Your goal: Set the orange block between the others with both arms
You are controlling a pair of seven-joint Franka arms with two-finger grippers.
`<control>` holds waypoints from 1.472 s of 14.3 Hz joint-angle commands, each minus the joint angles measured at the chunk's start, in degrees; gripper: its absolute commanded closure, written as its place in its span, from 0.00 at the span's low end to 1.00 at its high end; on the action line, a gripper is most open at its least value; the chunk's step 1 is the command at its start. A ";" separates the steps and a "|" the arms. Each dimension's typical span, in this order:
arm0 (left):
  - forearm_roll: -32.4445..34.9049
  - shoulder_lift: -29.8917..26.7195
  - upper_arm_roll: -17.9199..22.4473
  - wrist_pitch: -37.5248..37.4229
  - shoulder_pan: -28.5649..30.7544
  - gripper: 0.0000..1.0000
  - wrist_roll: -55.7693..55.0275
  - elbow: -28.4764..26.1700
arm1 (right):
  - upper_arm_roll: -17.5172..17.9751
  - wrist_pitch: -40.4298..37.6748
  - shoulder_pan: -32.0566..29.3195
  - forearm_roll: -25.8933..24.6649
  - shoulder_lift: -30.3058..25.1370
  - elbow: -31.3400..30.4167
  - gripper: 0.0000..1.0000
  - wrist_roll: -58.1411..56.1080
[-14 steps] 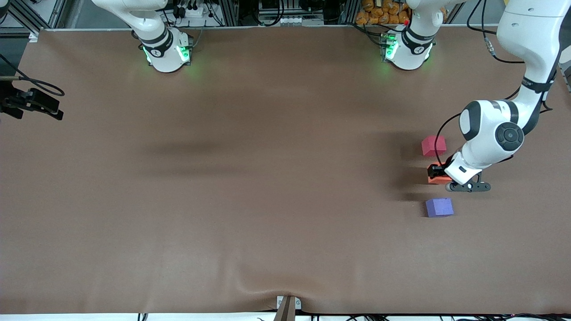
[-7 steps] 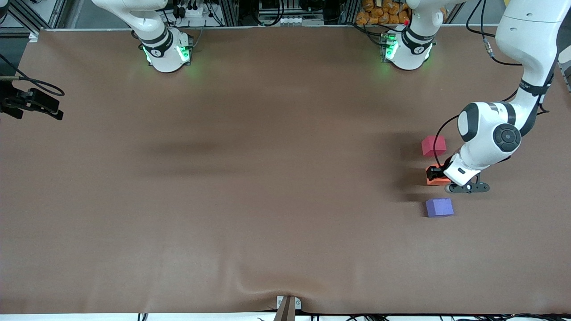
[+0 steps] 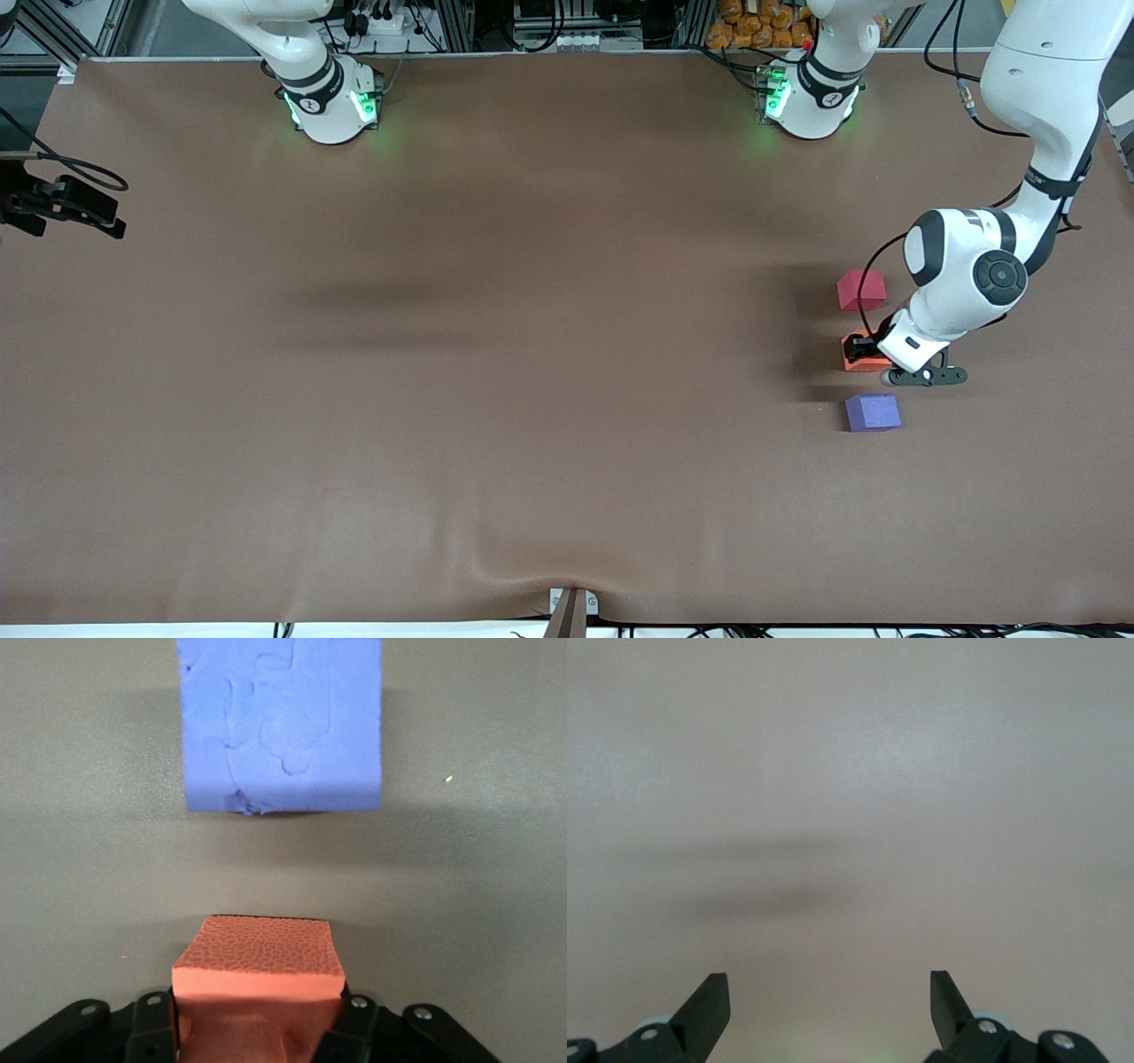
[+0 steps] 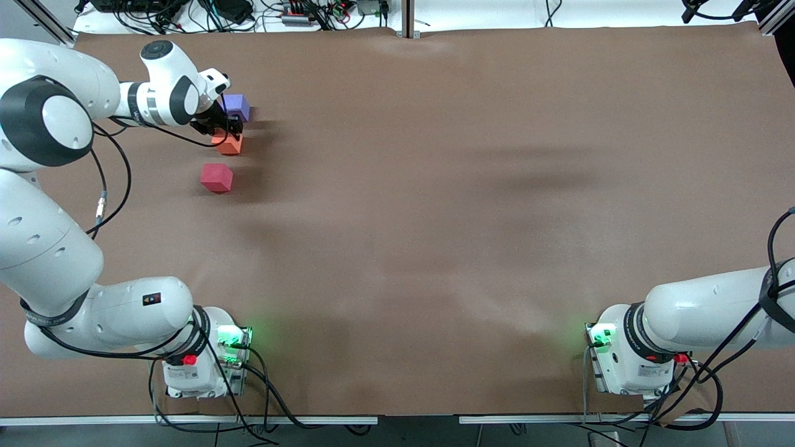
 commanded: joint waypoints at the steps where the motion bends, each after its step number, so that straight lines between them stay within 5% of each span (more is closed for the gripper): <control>1: -0.46 1.06 -0.18 0.74 0.43 0.90 -0.14 1.10 | 0.32 -0.72 -0.34 -0.28 -0.77 0.34 0.00 0.33; 3: -0.46 0.97 -0.27 0.66 0.43 0.00 -0.31 1.36 | 0.32 -0.81 -0.34 -0.28 -0.77 0.34 0.00 0.33; 6: -0.46 -1.65 -0.36 -0.65 0.52 0.00 -0.23 1.45 | 0.32 -0.81 -0.34 -0.28 -0.68 0.34 0.00 0.33; 11: -1.07 -14.20 -1.58 -17.49 -0.01 0.00 0.21 4.16 | 0.32 -0.81 -0.34 -0.28 -0.68 0.34 0.00 0.33; 15: -1.16 -20.73 -5.53 -34.98 0.08 0.00 0.21 13.99 | 0.32 -0.81 -0.34 -0.28 -0.68 0.42 0.00 0.33; 21: -1.25 -21.44 -7.47 -58.82 -0.01 0.00 1.09 33.87 | 0.32 -0.81 -0.34 -0.28 -0.68 0.42 0.00 0.33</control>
